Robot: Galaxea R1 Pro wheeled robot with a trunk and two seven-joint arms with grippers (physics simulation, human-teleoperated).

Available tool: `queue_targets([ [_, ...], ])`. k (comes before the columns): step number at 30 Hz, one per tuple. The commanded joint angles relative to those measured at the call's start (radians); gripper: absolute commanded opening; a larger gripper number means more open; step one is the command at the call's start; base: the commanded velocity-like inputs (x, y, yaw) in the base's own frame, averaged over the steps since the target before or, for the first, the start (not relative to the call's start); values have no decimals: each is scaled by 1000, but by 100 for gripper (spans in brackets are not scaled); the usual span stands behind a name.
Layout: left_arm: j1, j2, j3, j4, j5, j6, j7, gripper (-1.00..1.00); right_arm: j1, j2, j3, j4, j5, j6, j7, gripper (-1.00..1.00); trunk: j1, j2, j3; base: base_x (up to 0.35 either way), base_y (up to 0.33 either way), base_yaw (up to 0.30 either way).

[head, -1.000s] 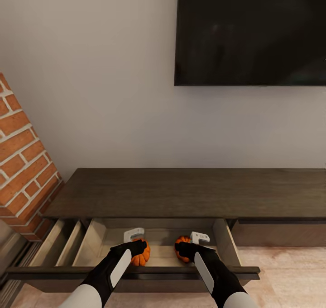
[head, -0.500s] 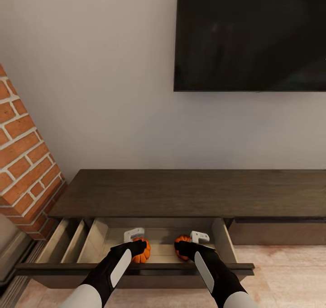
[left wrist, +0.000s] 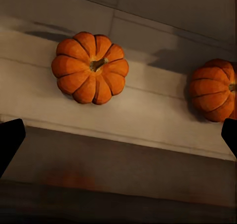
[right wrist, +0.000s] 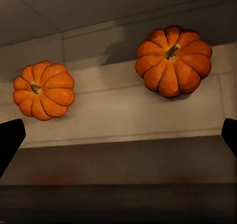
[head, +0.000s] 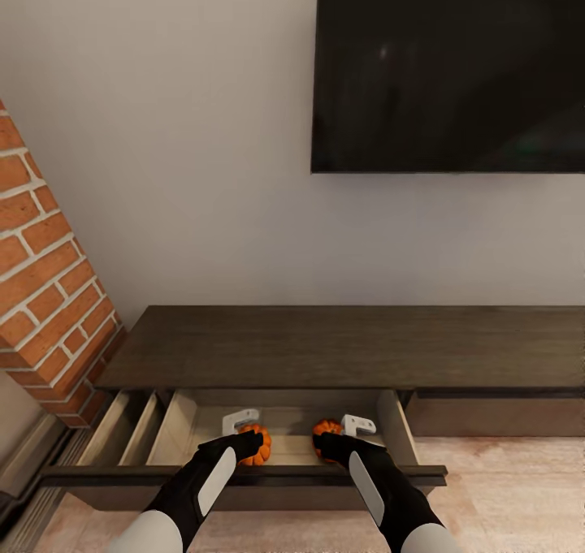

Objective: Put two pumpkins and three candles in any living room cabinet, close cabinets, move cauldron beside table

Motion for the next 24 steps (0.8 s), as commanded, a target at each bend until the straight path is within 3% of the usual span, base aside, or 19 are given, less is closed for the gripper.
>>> queue_targets([
  [1, 0, 1, -5, -2, 11, 3, 9, 100, 0, 0, 2, -2, -10, 4, -9, 100, -4, 7, 2, -26, 0, 0],
  [24, 0, 0, -5, -2, 11, 3, 9, 100, 0, 0, 2, -2, -11, 4, -9, 100, -92, 168, 74, -50, 0, 0],
])
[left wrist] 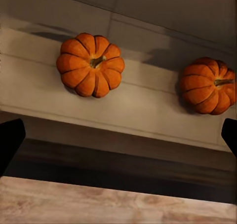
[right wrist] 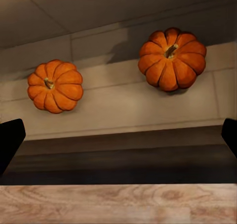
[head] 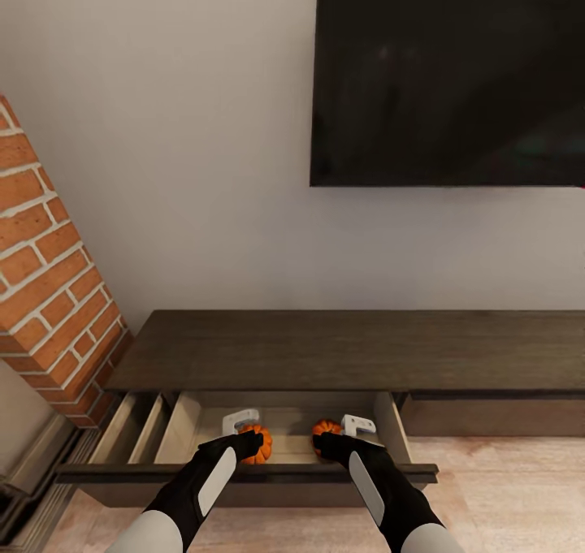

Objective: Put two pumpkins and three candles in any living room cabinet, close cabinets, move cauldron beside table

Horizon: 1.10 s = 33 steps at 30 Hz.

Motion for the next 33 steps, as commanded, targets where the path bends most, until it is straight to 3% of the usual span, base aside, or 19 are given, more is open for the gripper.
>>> queue_targets([
  [1, 0, 1, -5, -2, 11, 3, 9, 100, 0, 0, 2, -2, -11, 4, -9, 100, -4, 7, 2, 0, 0, 0],
  [28, 0, 2, -6, -2, 11, 5, 9, 100, 0, 0, 2, -2, -10, 4, -9, 100, -108, 196, 87, -48, 0, 0],
  [33, 0, 2, -6, -2, 11, 5, 9, 100, 0, 0, 2, -2, -10, 4, -9, 100, -127, 231, 103, -230, 0, 0],
])
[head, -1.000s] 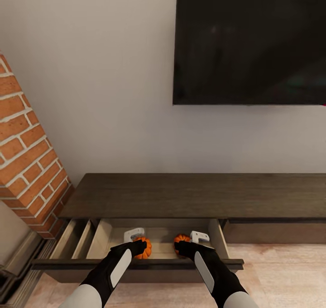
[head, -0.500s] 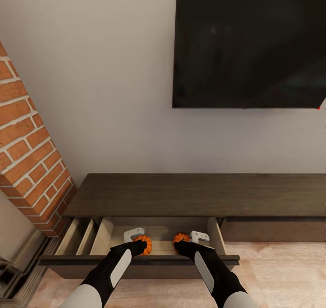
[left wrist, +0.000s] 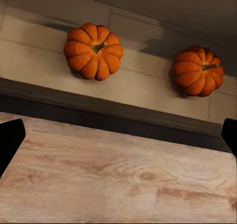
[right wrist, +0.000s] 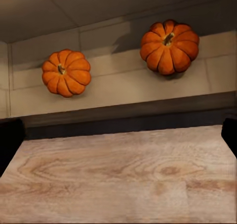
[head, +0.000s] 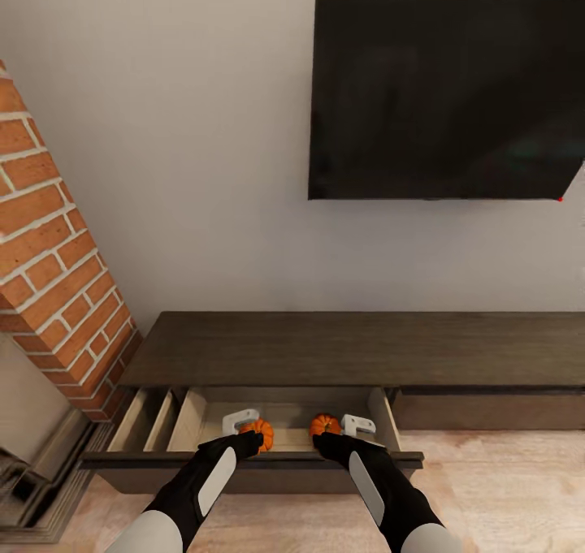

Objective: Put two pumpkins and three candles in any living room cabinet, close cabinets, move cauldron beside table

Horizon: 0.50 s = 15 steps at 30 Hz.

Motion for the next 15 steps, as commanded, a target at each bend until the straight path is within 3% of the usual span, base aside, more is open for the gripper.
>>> queue_targets([
  [1, 0, 1, -5, -2, 11, 3, 9, 100, 0, 0, 2, -2, -11, 4, -9, 100, -5, 7, 2, -324, 0, 0],
  [12, 0, 0, -5, -2, 11, 3, 9, 100, 0, 0, 2, -2, -11, 4, -9, 100, -47, 84, 37, -341, 0, 0],
  [15, 0, 0, -6, -2, 11, 3, 9, 100, 0, 0, 2, -2, -11, 4, -9, 100, -47, 84, 37, -343, 0, 0],
])
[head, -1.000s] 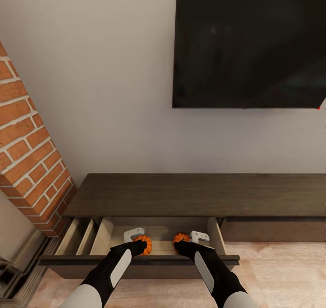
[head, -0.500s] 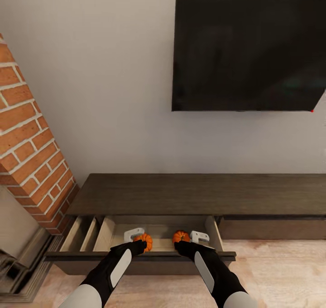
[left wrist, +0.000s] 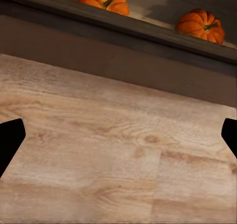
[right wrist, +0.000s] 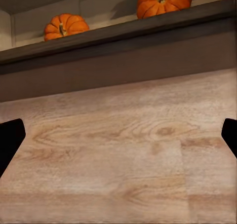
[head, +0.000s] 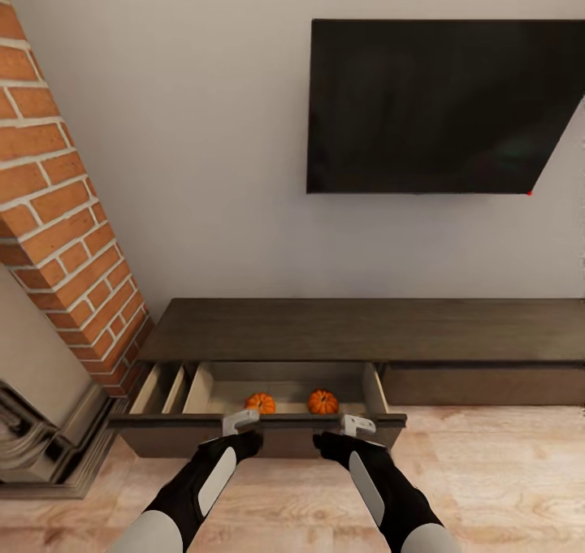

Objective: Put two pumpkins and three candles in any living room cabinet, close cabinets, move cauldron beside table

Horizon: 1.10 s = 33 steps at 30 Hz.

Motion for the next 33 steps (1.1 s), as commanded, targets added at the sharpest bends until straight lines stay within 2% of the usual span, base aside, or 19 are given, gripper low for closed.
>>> queue_targets([
  [1, 0, 1, -5, -2, 11, 3, 10, 100, 0, 0, 2, -2, -11, 4, -9, 100, -1, -1, -1, -343, 0, 0],
  [8, 0, 1, -5, -2, 11, 2, 8, 100, 0, 0, 2, -2, -11, 4, -9, 100, -1, -1, -1, -341, 0, 0],
  [26, -1, 1, -3, -6, 12, -13, 8, 100, 0, 0, -1, -3, -11, 1, -9, 100, 68, -127, -57, -35, 0, 0],
  [28, 0, 1, -3, -4, 11, -19, 8, 100, 0, 0, 2, 0, -9, -11, -9, 100, 76, -141, -64, 0, 0, 0],
  [30, 0, 1, -5, -2, 9, -45, 9, 100, 0, 0, 3, 4, -3, -55, -9, 100, 84, -155, -70, 0, 0, 0],
  [33, 0, 0, -6, 2, 8, -65, 9, 100, 0, 0, 4, 5, 2, -67, -9, 100, 95, -176, -79, 0, 0, 0],
])
